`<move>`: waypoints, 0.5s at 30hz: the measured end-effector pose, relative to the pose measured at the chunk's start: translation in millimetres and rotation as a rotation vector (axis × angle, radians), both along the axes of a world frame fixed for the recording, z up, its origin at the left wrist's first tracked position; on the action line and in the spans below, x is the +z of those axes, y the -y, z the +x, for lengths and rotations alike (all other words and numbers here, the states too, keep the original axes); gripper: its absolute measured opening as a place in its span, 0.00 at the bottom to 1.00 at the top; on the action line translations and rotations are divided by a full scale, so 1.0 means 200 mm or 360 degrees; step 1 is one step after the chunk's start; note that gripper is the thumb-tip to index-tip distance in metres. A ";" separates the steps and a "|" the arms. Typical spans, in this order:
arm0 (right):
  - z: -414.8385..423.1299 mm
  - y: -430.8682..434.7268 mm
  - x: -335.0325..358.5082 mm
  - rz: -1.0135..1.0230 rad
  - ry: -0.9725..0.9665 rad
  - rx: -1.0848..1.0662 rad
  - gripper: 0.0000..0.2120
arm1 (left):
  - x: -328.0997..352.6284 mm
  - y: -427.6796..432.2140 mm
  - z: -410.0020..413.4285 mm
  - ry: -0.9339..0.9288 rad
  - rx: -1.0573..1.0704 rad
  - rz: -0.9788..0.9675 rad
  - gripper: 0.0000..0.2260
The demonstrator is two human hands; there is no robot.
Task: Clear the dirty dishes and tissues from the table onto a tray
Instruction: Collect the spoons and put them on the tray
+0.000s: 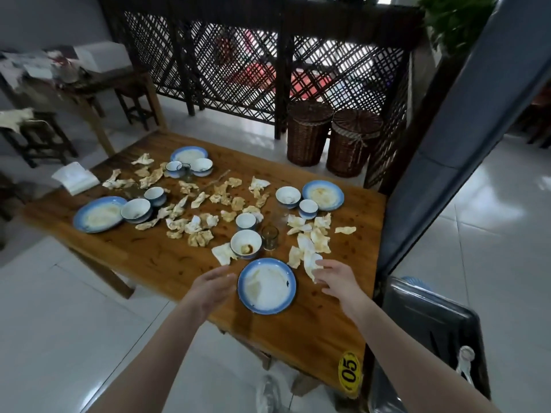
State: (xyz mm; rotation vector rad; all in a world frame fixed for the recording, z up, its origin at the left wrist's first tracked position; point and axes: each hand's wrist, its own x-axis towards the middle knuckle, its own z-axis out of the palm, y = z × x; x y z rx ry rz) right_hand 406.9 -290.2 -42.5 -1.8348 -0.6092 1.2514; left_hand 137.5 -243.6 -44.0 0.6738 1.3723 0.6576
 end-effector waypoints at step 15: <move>0.11 -1.00 -0.16 -0.0124 -0.0040 -0.0018 0.11 | -0.04 -0.95 -0.04 -0.0062 0.0039 -0.0001 0.12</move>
